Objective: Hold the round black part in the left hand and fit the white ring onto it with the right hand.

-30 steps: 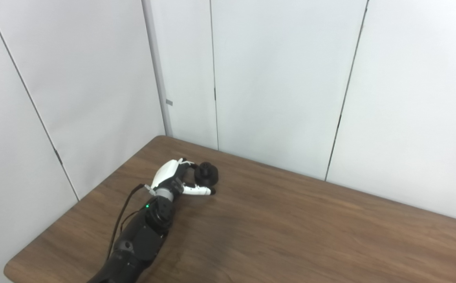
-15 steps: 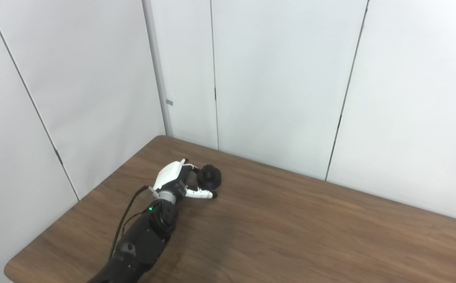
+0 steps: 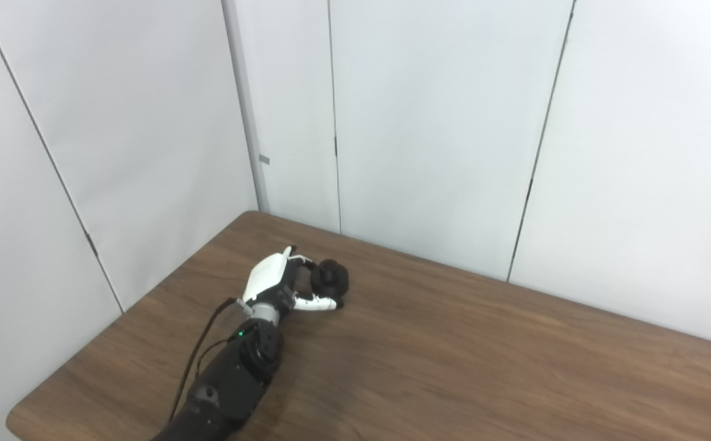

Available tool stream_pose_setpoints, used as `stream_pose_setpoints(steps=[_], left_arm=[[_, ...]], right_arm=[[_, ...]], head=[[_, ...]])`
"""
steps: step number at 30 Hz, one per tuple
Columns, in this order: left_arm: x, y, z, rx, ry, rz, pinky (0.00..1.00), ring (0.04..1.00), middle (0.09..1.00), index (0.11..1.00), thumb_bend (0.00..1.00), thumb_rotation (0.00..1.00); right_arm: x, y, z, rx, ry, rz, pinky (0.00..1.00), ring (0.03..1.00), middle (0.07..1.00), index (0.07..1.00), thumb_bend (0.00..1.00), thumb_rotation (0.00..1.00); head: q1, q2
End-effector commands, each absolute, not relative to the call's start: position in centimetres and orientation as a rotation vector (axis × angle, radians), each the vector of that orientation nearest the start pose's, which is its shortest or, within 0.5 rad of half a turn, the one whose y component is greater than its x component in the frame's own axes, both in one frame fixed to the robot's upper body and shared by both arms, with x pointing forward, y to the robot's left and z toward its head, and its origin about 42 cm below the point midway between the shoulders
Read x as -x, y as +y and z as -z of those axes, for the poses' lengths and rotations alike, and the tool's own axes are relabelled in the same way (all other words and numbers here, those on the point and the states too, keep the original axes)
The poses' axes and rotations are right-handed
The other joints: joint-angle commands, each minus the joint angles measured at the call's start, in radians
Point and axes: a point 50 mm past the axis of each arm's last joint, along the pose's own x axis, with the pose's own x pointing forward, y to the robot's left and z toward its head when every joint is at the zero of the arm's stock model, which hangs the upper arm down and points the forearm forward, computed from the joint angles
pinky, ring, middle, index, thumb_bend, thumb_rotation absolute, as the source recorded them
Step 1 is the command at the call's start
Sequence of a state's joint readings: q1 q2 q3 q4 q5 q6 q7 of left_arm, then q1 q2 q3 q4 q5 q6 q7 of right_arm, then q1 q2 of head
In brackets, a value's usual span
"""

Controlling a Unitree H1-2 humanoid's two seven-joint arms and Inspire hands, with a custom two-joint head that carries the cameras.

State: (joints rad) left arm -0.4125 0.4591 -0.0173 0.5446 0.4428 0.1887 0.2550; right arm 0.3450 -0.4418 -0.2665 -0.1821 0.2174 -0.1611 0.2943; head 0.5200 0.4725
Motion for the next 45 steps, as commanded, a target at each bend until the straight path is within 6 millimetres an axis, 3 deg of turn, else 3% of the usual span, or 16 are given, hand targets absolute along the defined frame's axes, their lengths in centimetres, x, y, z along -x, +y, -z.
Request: stream_pose_setpoints(steps=[1,8,9,10,11,13,23,31,39,43,45], left_arm=[[-41.9,39.9,-15.1,-0.946,0.134,-0.415,1.00,1.000,1.000,0.704,1.00,0.21],[-42.2,39.0,-13.8,-0.935,0.078,-0.523,1.00,1.000,0.998,0.564,0.93,0.09],[-42.3,38.9,-13.6,-0.923,0.067,-0.532,1.00,1.000,0.989,0.527,0.73,0.08],[-42.3,38.8,-13.5,-0.914,0.059,-0.538,1.00,1.000,0.978,0.506,0.63,0.06],[-42.4,38.7,-13.4,-0.903,0.049,-0.543,1.00,1.000,0.971,0.494,0.57,0.06],[-42.5,38.6,-13.2,-0.886,0.032,-0.545,1.00,1.000,0.946,0.484,0.53,0.05],[-42.6,38.6,-12.7,-0.903,0.025,-0.531,1.00,0.991,0.894,0.479,0.52,0.05],[-42.1,38.5,-12.6,-0.894,0.012,-0.502,1.00,0.994,0.891,0.478,0.52,0.04],[-40.2,36.7,-12.2,-0.870,-0.054,-0.386,1.00,0.998,0.896,0.478,0.52,0.05],[-38.3,35.0,-12.2,-0.854,-0.078,-0.296,1.00,0.996,0.892,0.479,0.52,0.04],[-37.6,34.6,-12.4,-0.849,-0.084,-0.268,1.00,0.994,0.890,0.479,0.52,0.04]], right_arm=[[-15.9,-40.8,-14.7,0.331,-0.045,-0.065,1.00,1.000,1.000,1.000,0.59,0.71],[-15.8,-40.6,-14.9,0.332,-0.046,-0.070,1.00,1.000,1.000,1.000,0.58,0.71],[-15.9,-40.6,-14.9,0.332,-0.046,-0.070,1.00,1.000,1.000,1.000,0.57,0.71],[-15.9,-40.6,-14.9,0.332,-0.047,-0.071,1.00,1.000,1.000,1.000,0.57,0.71],[-15.9,-40.6,-14.9,0.331,-0.047,-0.072,1.00,1.000,1.000,1.000,0.57,0.71],[-15.9,-40.6,-14.8,0.331,-0.046,-0.073,1.00,1.000,1.000,1.000,0.57,0.71],[-16.0,-40.3,-14.8,0.326,-0.043,-0.071,1.00,1.000,1.000,1.000,0.55,0.70],[-16.1,-39.7,-14.7,0.336,-0.043,-0.068,1.00,1.000,1.000,1.000,0.61,0.72],[-17.2,-38.2,-15.4,0.342,-0.056,-0.048,1.00,1.000,1.000,1.000,0.63,0.69],[-18.5,-38.8,-15.8,0.364,-0.075,-0.003,0.99,1.000,1.000,1.000,0.67,0.67],[-18.9,-38.8,-16.1,0.396,-0.073,0.011,0.98,1.000,1.000,1.000,0.63,0.66]], head=[[0.000,0.002],[0.002,0.005],[0.000,0.003],[0.000,0.003],[-0.001,0.003],[0.000,0.002],[0.000,-0.001],[-0.043,-0.008],[-0.111,-0.015],[-0.157,-0.005],[-0.198,0.009]])
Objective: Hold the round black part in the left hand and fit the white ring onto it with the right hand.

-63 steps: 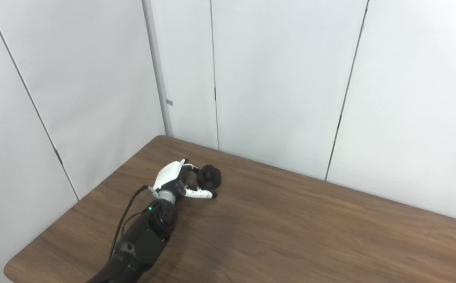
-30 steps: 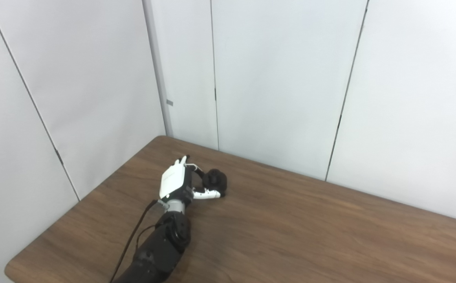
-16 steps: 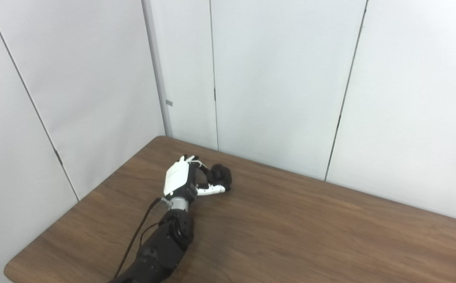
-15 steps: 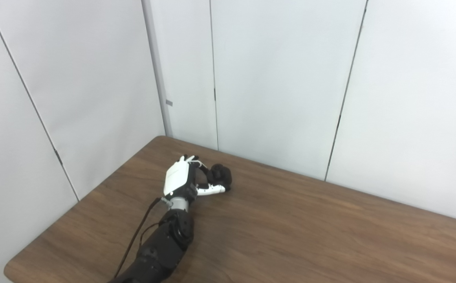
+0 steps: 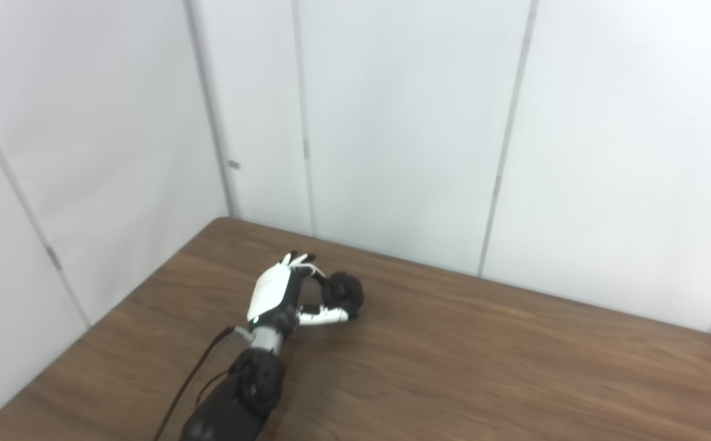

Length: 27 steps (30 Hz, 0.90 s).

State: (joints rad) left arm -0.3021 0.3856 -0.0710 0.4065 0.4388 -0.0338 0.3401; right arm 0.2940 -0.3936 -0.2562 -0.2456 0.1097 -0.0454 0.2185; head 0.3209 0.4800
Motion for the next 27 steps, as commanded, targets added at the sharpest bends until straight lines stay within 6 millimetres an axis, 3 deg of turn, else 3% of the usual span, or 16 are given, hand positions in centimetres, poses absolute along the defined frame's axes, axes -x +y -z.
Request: stream_pose_setpoints(steps=[1,6,10,14,18,23,27], left_arm=[[-37.1,34.4,-12.6,-0.837,-0.087,-0.250,1.00,0.993,0.889,0.479,0.52,0.04],[-34.7,33.0,-14.0,-0.805,-0.118,-0.146,1.00,1.000,0.893,0.479,0.52,0.04],[-33.1,31.6,-15.0,-0.817,-0.139,-0.041,1.00,0.999,0.895,0.478,0.52,0.04],[-31.9,30.2,-15.8,-0.846,-0.143,0.060,1.00,0.995,0.896,0.479,0.52,0.04],[-30.9,29.3,-15.9,-0.896,-0.159,0.138,1.00,0.985,0.886,0.479,0.52,0.04],[-29.9,27.9,-15.6,-0.909,-0.186,0.222,1.00,0.989,0.877,0.479,0.52,0.04],[-29.4,27.6,-15.7,-0.906,-0.204,0.270,1.00,0.996,0.877,0.479,0.52,0.04]], right_arm=[[-19.2,-38.8,-16.4,0.421,-0.077,0.015,0.96,1.000,1.000,1.000,0.63,0.68],[-21.2,-38.8,-18.7,0.557,-0.136,0.076,0.85,0.998,1.000,1.000,0.67,0.64],[-23.4,-39.6,-21.4,0.693,-0.175,0.167,0.86,1.000,1.000,0.948,0.68,0.55],[-25.6,-40.5,-24.1,0.787,-0.170,0.221,0.96,1.000,1.000,0.915,0.70,0.49],[-27.6,-41.2,-26.3,0.826,-0.158,0.249,0.92,1.000,1.000,0.890,0.72,0.36],[-30.2,-41.9,-27.2,0.892,-0.101,0.269,0.79,0.952,0.985,0.855,0.80,0.30],[-32.2,-40.9,-27.2,0.944,-0.082,0.246,0.74,0.957,0.977,0.830,0.92,0.38]], head=[[-0.020,0.010],[-0.146,0.070],[-0.208,0.101],[-0.258,0.137],[-0.287,0.169],[-0.379,0.168],[-0.505,0.160]])
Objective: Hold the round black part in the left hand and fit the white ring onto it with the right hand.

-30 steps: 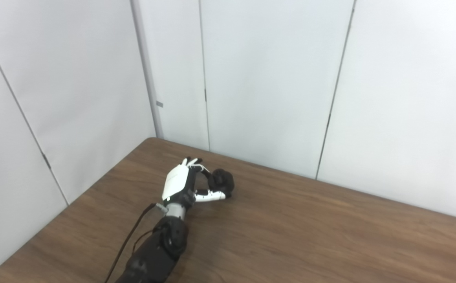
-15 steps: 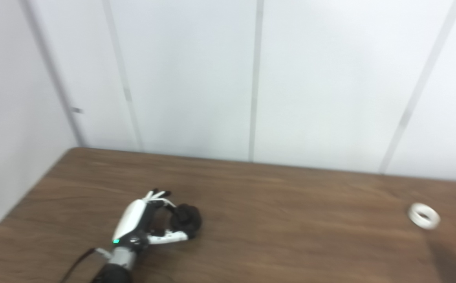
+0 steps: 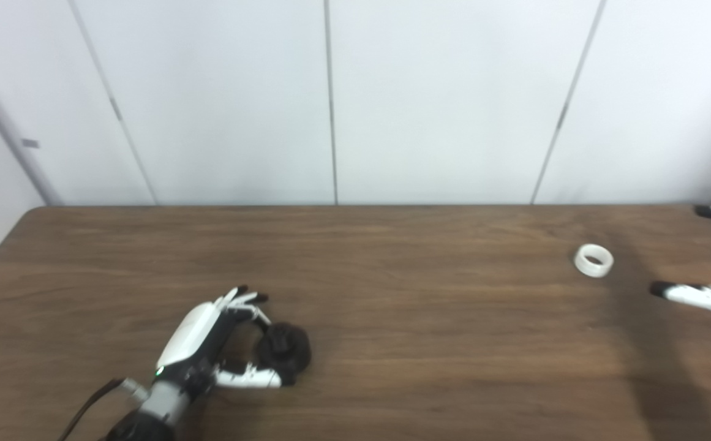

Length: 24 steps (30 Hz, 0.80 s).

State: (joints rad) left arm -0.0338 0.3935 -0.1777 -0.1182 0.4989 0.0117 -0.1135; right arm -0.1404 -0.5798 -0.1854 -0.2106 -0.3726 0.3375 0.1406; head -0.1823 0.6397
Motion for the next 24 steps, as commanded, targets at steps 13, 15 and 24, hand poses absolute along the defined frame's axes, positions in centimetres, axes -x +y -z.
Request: stream_pose_setpoints(steps=[13,15,24], left_arm=[[-29.1,28.2,-15.9,-0.929,-0.241,0.367,1.00,0.989,0.853,0.480,0.52,0.04],[-29.2,28.6,-15.9,-0.933,-0.241,0.371,1.00,0.987,0.849,0.480,0.52,0.04],[-29.6,29.4,-15.6,-0.939,-0.251,0.378,1.00,0.987,0.851,0.480,0.52,0.04]], right_arm=[[-40.8,-37.6,-27.5,1.221,0.060,0.137,0.84,1.000,1.000,0.816,1.00,0.39],[-41.9,-37.3,-27.6,1.251,0.091,0.113,0.88,1.000,1.000,0.824,1.00,0.40],[-45.3,-37.5,-27.6,1.355,0.178,0.054,0.89,1.000,1.000,0.817,1.00,0.31]], head=[[-0.206,-0.028],[-0.227,-0.034],[-0.255,-0.055]])
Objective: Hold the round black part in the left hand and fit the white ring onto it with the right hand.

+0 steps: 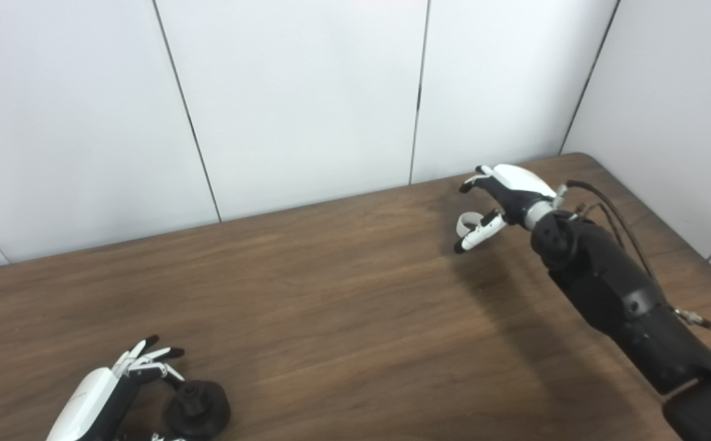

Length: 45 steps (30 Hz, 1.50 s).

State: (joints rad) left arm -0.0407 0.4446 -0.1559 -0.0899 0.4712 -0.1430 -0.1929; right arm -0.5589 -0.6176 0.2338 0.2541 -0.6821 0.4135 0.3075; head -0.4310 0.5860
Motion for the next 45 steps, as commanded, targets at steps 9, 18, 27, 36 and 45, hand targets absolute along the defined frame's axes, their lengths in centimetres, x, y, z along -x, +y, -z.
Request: stream_pose_setpoints(steps=[9,18,27,36,45], left_arm=[[-29.3,30.1,-15.4,-0.931,-0.257,0.374,1.00,0.991,0.851,0.479,0.52,0.04],[-29.2,30.3,-15.5,-0.931,-0.253,0.374,1.00,0.991,0.854,0.480,0.52,0.04],[-29.1,30.2,-15.7,-0.925,-0.253,0.375,1.00,0.990,0.854,0.480,0.52,0.04],[-29.0,30.0,-16.0,-0.923,-0.257,0.370,1.00,0.990,0.852,0.480,0.52,0.04],[-28.8,29.8,-16.3,-0.915,-0.261,0.367,1.00,0.986,0.848,0.480,0.52,0.04]], right_arm=[[-46.4,-38.8,-27.3,1.411,0.241,0.015,0.93,1.000,1.000,0.811,1.00,0.29],[-46.1,-39.0,-27.0,1.447,0.272,-0.005,0.95,1.000,1.000,0.816,1.00,0.28],[-45.6,-38.8,-26.5,1.470,0.283,-0.008,0.94,1.000,1.000,0.768,0.97,0.30],[-45.6,-38.6,-26.7,1.465,0.287,-0.037,0.96,1.000,1.000,0.700,0.91,0.29],[-45.6,-38.4,-26.6,1.451,0.280,-0.066,0.98,1.000,1.000,0.651,0.88,0.26]], head=[[-0.020,-0.003],[-0.027,0.002],[-0.027,0.003],[-0.024,0.010],[-0.019,0.019]])
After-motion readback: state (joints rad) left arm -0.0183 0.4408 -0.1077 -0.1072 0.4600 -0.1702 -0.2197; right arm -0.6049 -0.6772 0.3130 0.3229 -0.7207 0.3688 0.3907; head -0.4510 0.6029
